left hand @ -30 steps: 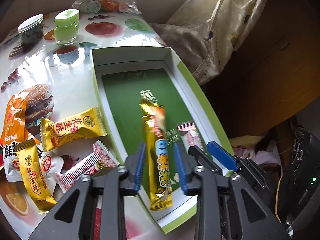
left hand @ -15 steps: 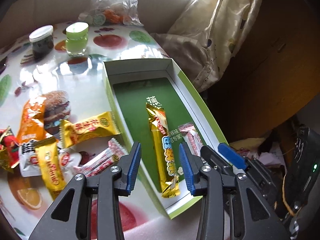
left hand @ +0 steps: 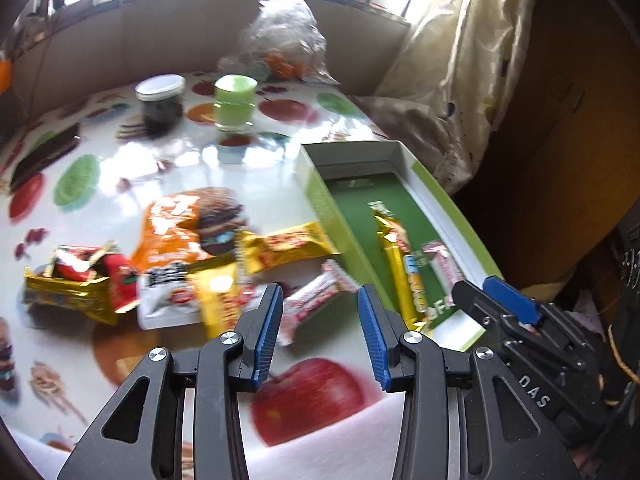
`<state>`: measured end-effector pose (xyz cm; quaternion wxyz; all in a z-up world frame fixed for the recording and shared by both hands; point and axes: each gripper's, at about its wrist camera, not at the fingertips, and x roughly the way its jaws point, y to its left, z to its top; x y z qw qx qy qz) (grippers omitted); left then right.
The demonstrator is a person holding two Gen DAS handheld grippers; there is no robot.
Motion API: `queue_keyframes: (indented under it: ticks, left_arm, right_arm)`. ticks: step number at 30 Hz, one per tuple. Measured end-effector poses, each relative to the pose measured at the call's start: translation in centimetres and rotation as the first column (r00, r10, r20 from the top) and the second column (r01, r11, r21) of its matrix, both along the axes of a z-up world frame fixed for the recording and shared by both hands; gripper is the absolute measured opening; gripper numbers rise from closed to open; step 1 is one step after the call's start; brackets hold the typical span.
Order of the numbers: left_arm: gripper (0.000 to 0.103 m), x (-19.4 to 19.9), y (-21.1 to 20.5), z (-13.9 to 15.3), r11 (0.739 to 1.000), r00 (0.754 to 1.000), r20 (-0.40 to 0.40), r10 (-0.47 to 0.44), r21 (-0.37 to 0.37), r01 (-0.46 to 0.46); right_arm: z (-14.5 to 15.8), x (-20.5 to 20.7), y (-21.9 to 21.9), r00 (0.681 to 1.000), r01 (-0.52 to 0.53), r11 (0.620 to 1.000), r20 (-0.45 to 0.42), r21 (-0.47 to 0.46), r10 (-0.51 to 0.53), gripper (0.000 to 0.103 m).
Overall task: Organize snacks
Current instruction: 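Lower the yellow bar into the green box and open the left tool, then grasp another white-and-red candy with the right tool while the left tool returns to the pile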
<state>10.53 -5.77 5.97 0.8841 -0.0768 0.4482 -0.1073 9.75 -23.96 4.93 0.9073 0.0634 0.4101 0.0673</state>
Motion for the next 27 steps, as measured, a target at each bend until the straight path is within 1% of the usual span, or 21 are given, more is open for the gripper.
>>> queue_keyframes:
  ticks: [3, 6, 8, 13, 21, 25, 27]
  left_arm:
    - [0.041, -0.9, 1.0, 0.0, 0.999, 1.000, 0.015, 0.023, 0.030, -0.024]
    - [0.041, -1.4, 2.0, -0.2, 0.999, 0.999, 0.016, 0.037, 0.038, -0.037]
    - [0.041, -1.7, 2.8, -0.4, 0.998, 0.999, 0.012, 0.053, 0.035, -0.054]
    - [0.041, -2.3, 5.1, -0.9, 0.994, 0.995, 0.005, 0.103, 0.033, -0.103]
    - [0.041, -2.8, 8.4, -2.2, 0.985, 0.986, -0.015, 0.169, 0.028, -0.169]
    - [0.041, -3.0, 10.0, -2.6, 0.980, 0.980, -0.021, 0.199, 0.022, -0.199]
    - [0.041, -3.0, 10.8, -2.8, 0.977, 0.976, -0.027, 0.215, 0.020, -0.214]
  right_arm:
    - [0.1, -0.2, 1.0, 1.000, -0.021, 1.000, 0.005, 0.001, 0.021, 0.042]
    - [0.1, -0.5, 1.9, 0.999, -0.039, 0.999, 0.009, 0.012, 0.039, 0.042]
    - [0.0, -0.6, 2.6, 0.998, -0.064, 0.998, 0.010, 0.021, 0.064, 0.042]
    - [-0.3, -0.9, 4.5, 0.993, -0.121, 0.993, 0.005, 0.006, 0.121, 0.042]
    - [-1.0, -0.4, 7.8, 0.984, -0.177, 0.984, -0.014, 0.019, 0.177, 0.042]
    - [-1.8, 0.5, 9.0, 0.981, -0.180, 0.982, -0.062, 0.062, 0.184, 0.042]
    - [-2.1, 0.7, 9.3, 0.980, -0.179, 0.981, -0.069, 0.078, 0.185, 0.042]
